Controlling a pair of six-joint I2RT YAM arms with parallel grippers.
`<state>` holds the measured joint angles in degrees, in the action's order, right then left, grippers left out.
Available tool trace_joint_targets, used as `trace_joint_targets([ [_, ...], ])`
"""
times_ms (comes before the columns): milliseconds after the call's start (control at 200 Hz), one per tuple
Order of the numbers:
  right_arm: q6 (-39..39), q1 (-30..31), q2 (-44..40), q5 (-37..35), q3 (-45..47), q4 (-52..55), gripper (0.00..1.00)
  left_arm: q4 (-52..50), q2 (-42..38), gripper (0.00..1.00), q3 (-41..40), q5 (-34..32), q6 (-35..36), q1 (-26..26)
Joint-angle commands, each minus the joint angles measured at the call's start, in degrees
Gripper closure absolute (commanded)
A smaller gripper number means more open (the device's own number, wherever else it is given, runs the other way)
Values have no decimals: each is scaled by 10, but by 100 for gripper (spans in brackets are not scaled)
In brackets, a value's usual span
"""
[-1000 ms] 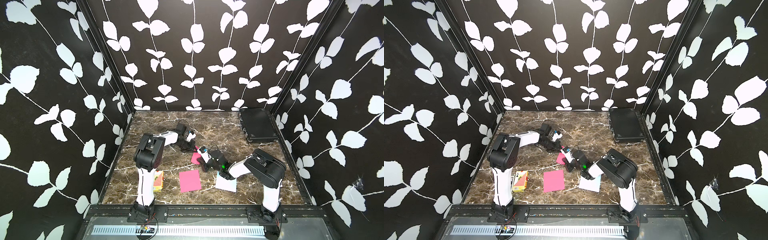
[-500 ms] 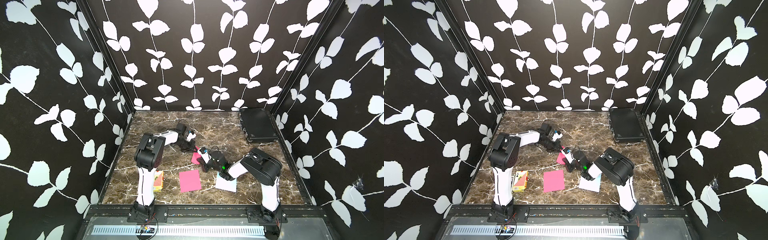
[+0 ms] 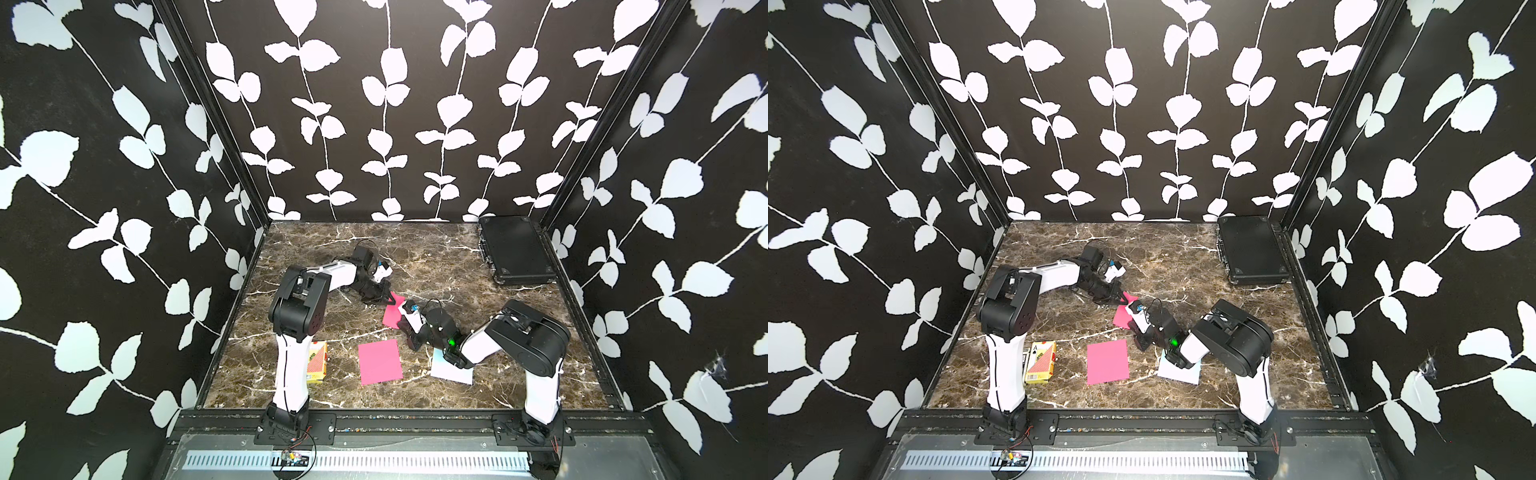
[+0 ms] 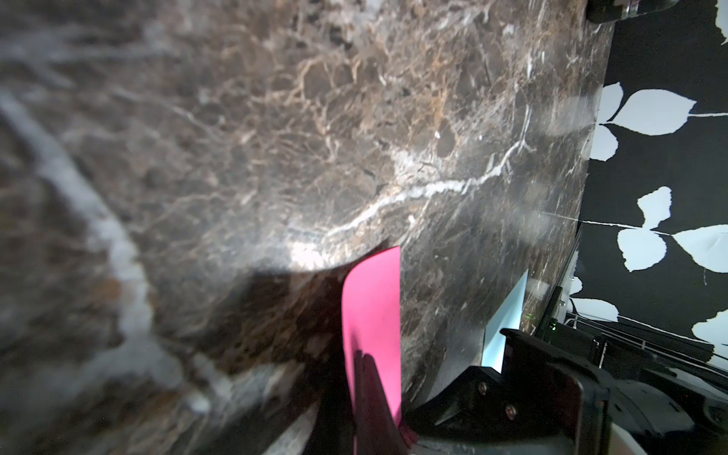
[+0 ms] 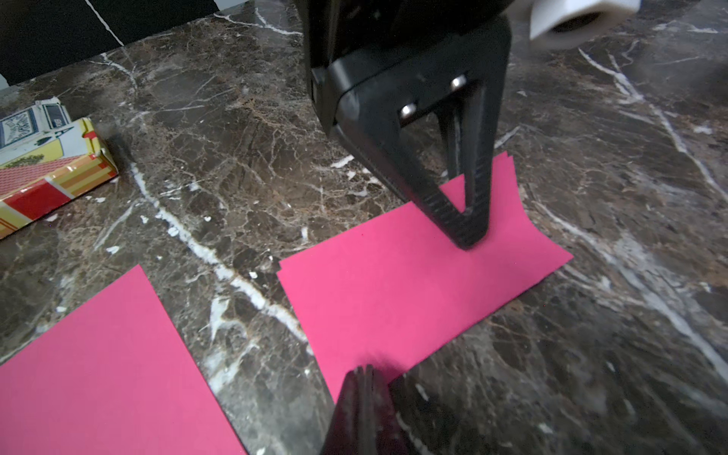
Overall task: Fold the square paper along the opposite sides
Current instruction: Smooth out the paper at the center of the board.
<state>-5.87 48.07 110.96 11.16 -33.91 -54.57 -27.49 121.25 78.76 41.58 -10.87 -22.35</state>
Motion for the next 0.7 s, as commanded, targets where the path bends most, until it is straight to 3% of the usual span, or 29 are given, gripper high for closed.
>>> trace_joint_targets([
  [0,4,10,8,-3,36,110,99,-18,31,100,-3,-50,12,3],
  [305,-2,9,-39,-35,78,99,99,-48,36,100,12,-36,9,3],
  [385,-30,-18,-68,-7,85,74,100,-51,22,100,-3,-48,0,4],
  [455,-58,-48,-84,0,71,53,100,-30,4,100,-32,-53,-23,4],
  [560,-121,-81,-80,-71,45,0,99,1,-16,100,-74,-53,-67,1],
  [695,-111,-85,-26,-53,-42,2,99,46,-41,100,-120,-63,-107,-6],
])
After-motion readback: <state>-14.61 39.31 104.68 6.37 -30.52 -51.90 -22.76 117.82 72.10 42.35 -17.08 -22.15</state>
